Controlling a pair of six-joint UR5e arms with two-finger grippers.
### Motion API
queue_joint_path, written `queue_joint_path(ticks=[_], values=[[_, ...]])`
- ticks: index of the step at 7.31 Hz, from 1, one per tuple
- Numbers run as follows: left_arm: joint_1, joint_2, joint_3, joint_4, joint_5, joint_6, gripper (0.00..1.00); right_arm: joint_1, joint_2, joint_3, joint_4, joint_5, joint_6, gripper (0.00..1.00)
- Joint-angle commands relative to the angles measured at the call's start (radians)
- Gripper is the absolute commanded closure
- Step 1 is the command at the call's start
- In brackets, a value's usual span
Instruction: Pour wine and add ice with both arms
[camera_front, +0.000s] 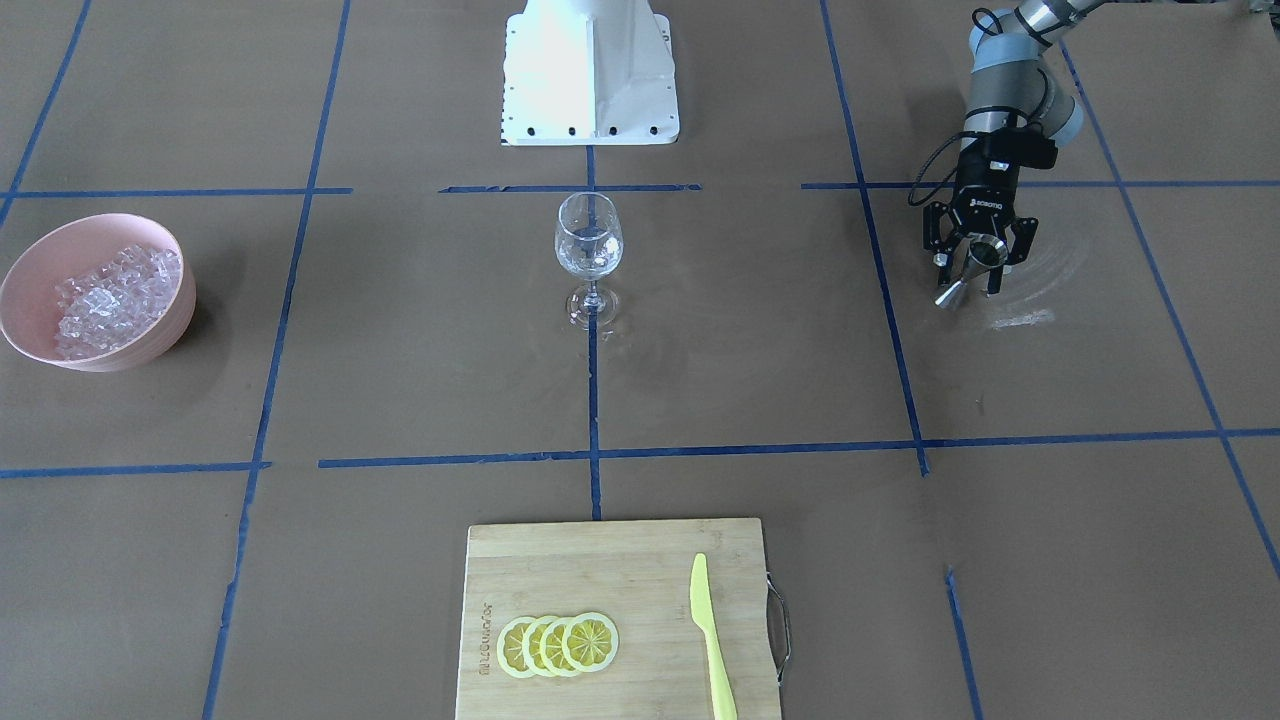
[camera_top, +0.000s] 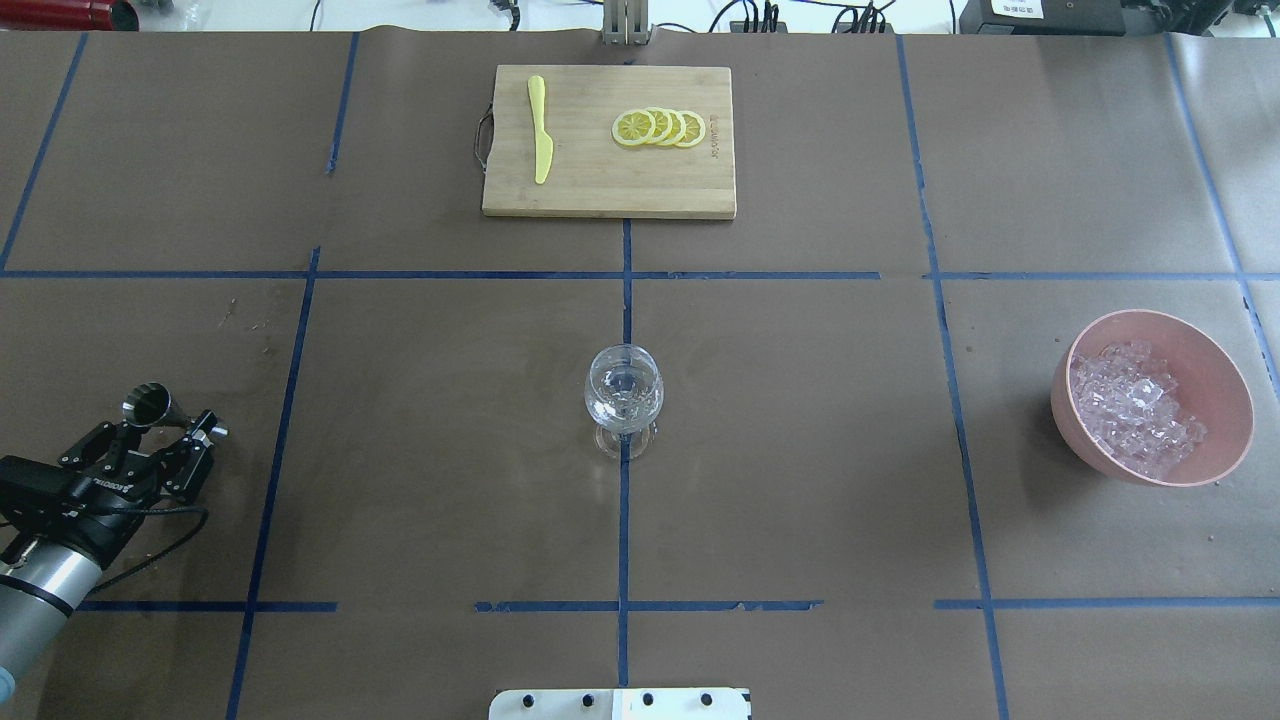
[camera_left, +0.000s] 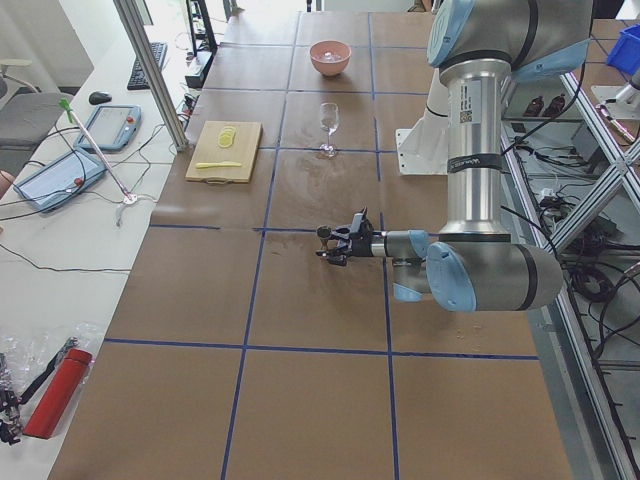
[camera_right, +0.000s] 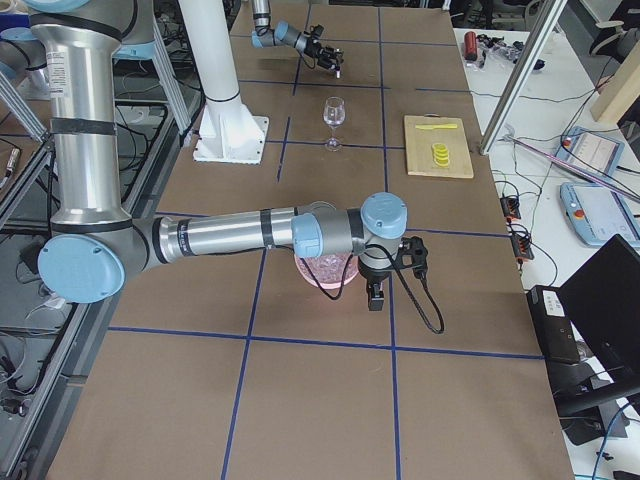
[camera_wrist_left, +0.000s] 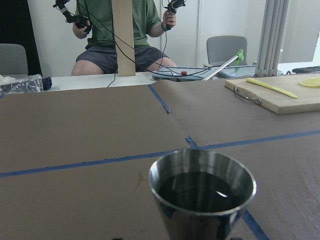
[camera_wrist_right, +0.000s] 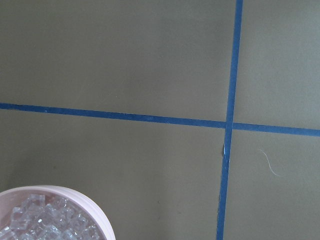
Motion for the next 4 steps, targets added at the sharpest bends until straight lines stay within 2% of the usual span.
queue_joint_path(ticks=[1, 4], values=[[0.0, -0.001, -0.001, 0.0, 0.006, 0.0, 0.46, 0.0, 0.0, -0.001, 0.0, -0.001, -0.001, 0.0], [0.0, -0.001, -0.002, 0.0, 0.005, -0.002, 0.55, 0.0, 0.0, -0.004, 0.0, -0.001, -0.002, 0.0]])
